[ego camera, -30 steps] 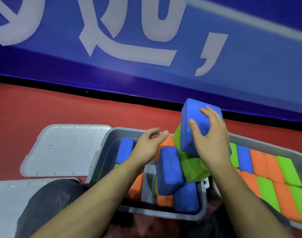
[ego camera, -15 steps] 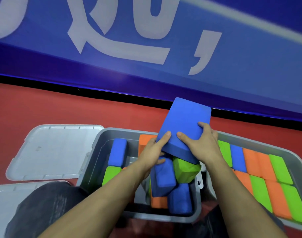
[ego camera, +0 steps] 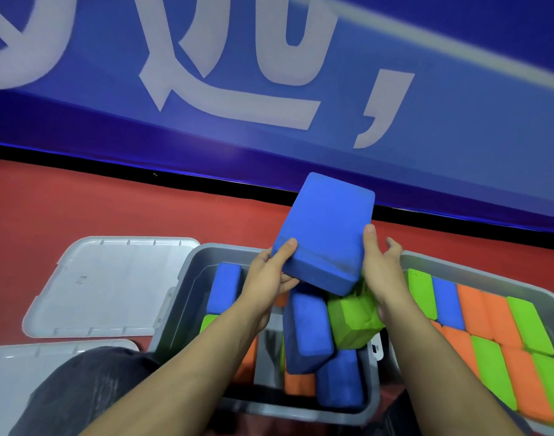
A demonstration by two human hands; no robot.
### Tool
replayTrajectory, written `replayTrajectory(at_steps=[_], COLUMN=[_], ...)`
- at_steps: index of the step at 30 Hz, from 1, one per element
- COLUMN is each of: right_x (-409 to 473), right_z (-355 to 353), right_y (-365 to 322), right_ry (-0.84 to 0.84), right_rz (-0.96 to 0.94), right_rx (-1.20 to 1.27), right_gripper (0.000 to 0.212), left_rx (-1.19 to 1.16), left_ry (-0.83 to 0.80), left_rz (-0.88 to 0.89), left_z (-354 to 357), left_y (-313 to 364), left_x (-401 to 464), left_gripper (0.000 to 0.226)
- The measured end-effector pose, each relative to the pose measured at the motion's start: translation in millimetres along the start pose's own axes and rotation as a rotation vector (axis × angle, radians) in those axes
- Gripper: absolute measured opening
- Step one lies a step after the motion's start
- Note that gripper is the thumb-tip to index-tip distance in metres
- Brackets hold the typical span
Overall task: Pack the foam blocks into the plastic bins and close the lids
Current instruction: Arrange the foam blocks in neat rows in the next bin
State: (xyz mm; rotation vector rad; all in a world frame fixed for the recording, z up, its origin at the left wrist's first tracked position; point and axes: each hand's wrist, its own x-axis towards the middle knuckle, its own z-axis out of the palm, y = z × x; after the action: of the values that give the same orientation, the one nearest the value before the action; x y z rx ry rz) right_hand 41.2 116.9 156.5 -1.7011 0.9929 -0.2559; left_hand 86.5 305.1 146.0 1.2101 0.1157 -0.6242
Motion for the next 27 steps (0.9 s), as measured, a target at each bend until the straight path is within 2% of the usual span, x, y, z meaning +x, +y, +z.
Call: replayTrajectory(at_steps=[2, 6, 11, 17, 22, 27], right_x=[4, 4, -2, -21, -27, -29], right_z=[1, 7, 23, 48, 80, 106], right_y=[2, 1, 0, -10, -8, -6], right_ry=[-0.029, -0.08, -0.023, -0.092, -0.27, -0.322], right_rz=[0.057, 0.049, -0.019, -0.306, -0.244, -0.2], right_rx=[-0.01, -0.147, -0.327, -0.166, -0.131, -0.08], right_gripper=[0.091, 0.083, 0.079, 0.057, 0.061, 0.067], left_rx=[-0.02, -0.055, -0.108, -0.126, -0.151, -0.147], left_ry=[0.033, 0.106, 0.197, 0.287, 0.292, 0.319], left_rz=[0.05, 0.111, 0.164, 0.169, 0.167, 0.198], left_z=[-8, -31, -56, -77, -84, -91], left_y=[5, 14, 19, 16, 15, 19], left_x=[-1, -1, -4, -2, 1, 3], left_gripper=[0.038, 0.043, 0.03, 0.038, 0.035, 0.04])
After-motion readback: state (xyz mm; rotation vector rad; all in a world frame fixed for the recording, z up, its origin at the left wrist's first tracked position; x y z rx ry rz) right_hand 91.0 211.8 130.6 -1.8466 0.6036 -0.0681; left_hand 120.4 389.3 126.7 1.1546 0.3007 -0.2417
